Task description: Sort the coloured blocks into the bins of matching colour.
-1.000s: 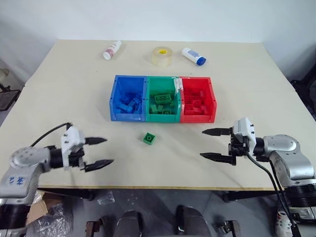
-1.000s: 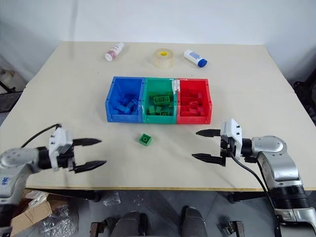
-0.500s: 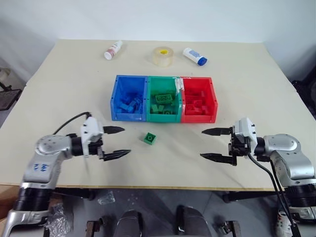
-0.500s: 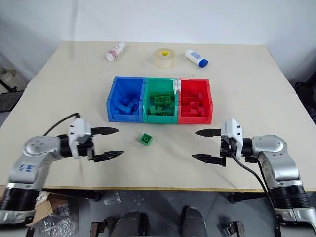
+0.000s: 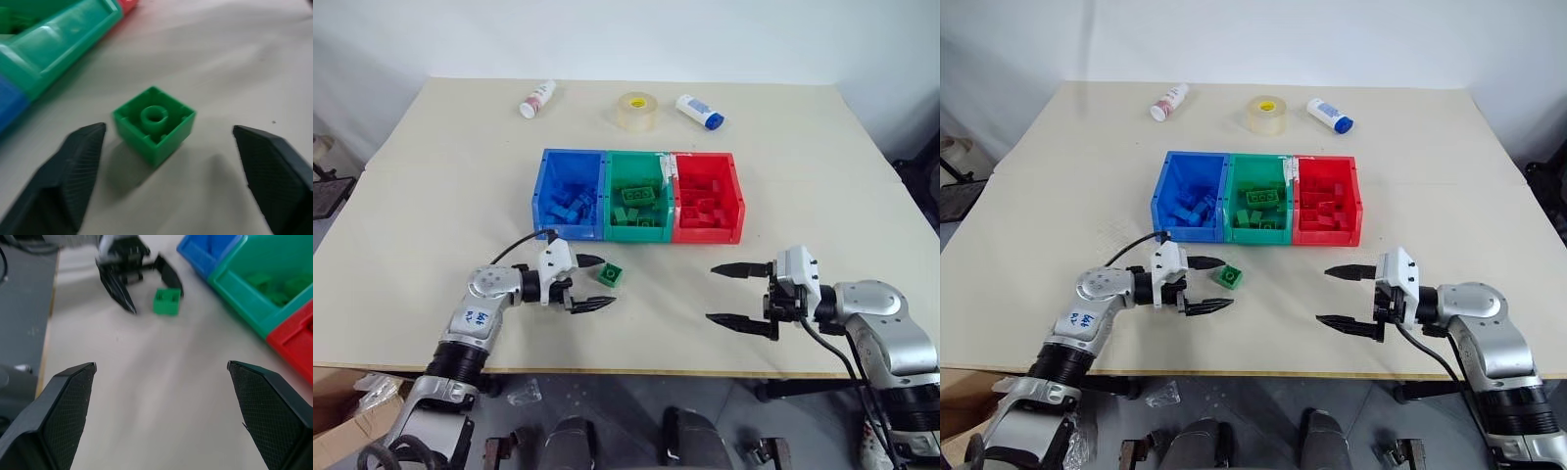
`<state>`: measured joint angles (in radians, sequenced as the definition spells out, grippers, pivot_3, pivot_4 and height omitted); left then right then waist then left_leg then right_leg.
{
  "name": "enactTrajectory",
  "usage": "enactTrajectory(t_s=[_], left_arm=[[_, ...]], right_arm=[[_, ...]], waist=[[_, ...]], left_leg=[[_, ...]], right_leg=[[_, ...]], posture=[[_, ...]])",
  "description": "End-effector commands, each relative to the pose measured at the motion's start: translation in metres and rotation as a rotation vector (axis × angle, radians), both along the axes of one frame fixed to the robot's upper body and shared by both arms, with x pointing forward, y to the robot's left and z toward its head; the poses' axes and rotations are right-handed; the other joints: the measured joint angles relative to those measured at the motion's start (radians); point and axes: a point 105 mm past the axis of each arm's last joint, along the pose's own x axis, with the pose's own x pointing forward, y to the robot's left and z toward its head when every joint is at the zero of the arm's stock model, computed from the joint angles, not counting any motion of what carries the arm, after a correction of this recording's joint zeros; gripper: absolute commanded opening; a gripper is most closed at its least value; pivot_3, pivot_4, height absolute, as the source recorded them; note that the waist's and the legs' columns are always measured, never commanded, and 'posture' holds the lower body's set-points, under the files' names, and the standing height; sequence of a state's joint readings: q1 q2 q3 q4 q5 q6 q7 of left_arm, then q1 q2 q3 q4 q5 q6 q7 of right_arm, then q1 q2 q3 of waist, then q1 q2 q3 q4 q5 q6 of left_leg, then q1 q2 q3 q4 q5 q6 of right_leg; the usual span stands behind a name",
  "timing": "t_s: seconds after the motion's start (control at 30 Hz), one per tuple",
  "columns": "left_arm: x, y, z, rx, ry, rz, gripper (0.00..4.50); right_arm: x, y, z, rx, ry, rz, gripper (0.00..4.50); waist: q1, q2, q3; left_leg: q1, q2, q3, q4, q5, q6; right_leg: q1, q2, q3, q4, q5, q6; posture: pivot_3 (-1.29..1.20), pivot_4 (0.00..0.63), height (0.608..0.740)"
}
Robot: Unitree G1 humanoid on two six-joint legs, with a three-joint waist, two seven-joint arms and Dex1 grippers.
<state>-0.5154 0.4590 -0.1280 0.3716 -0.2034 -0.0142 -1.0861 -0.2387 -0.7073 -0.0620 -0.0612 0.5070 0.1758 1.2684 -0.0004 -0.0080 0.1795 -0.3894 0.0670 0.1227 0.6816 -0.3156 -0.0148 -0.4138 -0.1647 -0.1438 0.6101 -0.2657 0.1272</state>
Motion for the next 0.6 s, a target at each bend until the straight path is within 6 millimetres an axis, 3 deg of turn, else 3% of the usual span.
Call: enactTrajectory(t_s=[0.03, 0.17, 0.37, 0.6], left_arm=[[0.004, -0.006, 0.011, -0.033, -0.038, -0.023, 2.97], [0.006, -0.011, 0.013, -0.039, -0.047, -0.035, 1.99], [0.009, -0.015, 0.019, -0.025, -0.069, -0.051, 1.98], [0.029, -0.032, 0.072, -0.081, -0.201, -0.041, 1.98]], right_arm=[[-0.005, -0.001, 0.015, 0.054, -0.058, 0.018, 4.5], [-0.006, 0.0, 0.016, 0.076, -0.059, 0.024, 4.5], [-0.006, -0.001, 0.015, 0.092, -0.054, 0.017, 4.5], [0.01, -0.005, 0.023, 0.187, -0.051, -0.122, 4.5]], waist=[[0.0, 0.0, 0.0], [0.0, 0.0, 0.0], [0.0, 0.0, 0.0], [0.006, 0.0, 0.0]], left_leg=[[0.0, 0.0, 0.0, 0.0, 0.0, 0.0], [0.0, 0.0, 0.0, 0.0, 0.0, 0.0], [0.0, 0.0, 0.0, 0.0, 0.0, 0.0], [-0.001, 0.0, -0.001, 0.001, 0.0, 0.0]], right_leg=[[0.0, 0.0, 0.0, 0.0, 0.0, 0.0], [0.0, 0.0, 0.0, 0.0, 0.0, 0.0], [0.0, 0.0, 0.0, 0.0, 0.0, 0.0], [0.001, 0.0, 0.0, 0.0, 0.0, 0.001]], posture=[[0.0, 0.15, 0.74], [0.0, 0.15, 0.74], [0.0, 0.15, 0.74], [0.0, 0.15, 0.74]])
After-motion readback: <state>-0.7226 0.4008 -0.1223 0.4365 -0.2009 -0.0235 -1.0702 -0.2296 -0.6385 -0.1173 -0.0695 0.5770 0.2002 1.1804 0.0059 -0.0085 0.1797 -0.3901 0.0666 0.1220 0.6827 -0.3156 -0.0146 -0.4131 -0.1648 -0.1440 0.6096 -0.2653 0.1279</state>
